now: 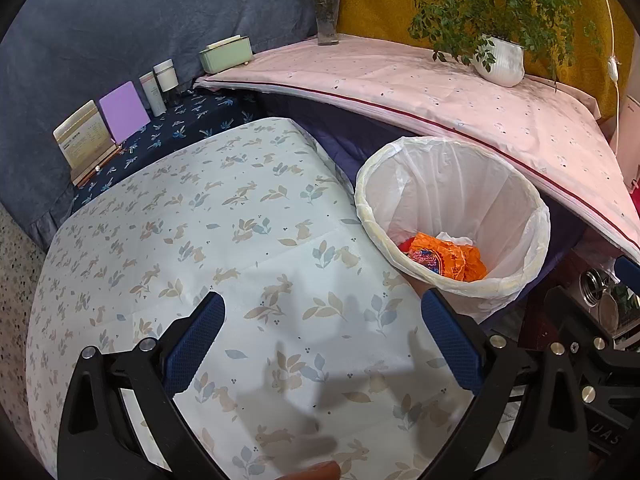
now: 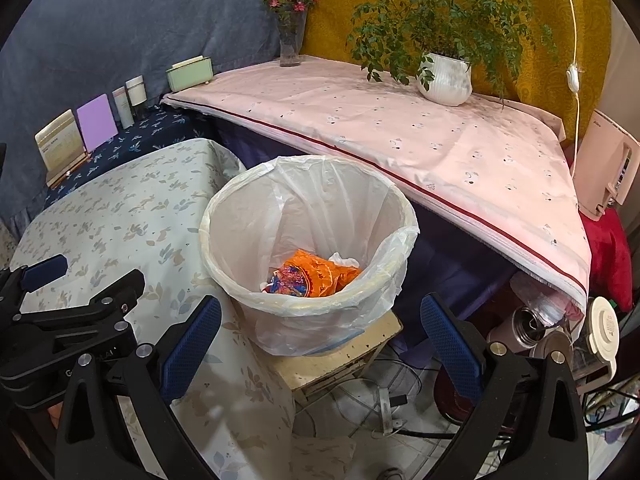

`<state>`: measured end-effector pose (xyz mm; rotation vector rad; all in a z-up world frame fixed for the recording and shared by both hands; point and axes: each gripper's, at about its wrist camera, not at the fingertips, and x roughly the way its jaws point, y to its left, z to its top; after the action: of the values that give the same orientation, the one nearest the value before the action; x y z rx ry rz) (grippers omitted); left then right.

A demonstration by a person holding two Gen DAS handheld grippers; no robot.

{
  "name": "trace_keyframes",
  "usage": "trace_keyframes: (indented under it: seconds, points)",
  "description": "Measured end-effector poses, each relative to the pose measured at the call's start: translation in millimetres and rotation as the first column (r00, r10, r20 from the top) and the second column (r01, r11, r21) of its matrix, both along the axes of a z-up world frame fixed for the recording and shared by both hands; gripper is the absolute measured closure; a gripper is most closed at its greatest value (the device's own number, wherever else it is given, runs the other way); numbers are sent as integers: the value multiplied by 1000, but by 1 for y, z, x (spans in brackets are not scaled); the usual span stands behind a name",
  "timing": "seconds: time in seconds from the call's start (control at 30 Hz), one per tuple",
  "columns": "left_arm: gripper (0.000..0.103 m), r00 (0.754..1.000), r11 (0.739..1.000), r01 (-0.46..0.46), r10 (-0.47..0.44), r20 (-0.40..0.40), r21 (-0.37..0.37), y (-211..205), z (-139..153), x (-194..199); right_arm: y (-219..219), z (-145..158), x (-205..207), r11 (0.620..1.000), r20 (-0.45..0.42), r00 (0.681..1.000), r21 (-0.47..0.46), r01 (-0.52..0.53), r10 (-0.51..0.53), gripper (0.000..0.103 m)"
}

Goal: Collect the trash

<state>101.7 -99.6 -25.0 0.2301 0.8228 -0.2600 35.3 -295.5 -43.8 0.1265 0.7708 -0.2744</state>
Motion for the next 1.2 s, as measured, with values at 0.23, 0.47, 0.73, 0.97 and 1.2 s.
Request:
trace_keyframes:
  seconds: [0.23,0.47,0.73,0.97,1.2]
  points:
    - [9,1000,1000,4,-4,5,2,-3,0,-3,-2,0,-2,1000,1,1000,-4,4,-4,7]
    - [9,1000,1000,-2,2,-4,-3,-3,0,-3,-3,-1,-4,1000,0,1000,-8,7,-7,7]
    - [9,1000,1000,-4,4,-5,3,-4,0,-3,-3,-1,-4,1000,-1,1000,-8,6,-6,7]
    - [9,1000,1000,-5,5,-6,6,-6,0,-4,-4,-1,-5,1000,-2,1000,-8,7,-7,7]
    - [9,1000,1000,-15,15,-12,5,-5,-4,-5,-8,-4,-7,1000,-5,1000,-7,13,-13,7]
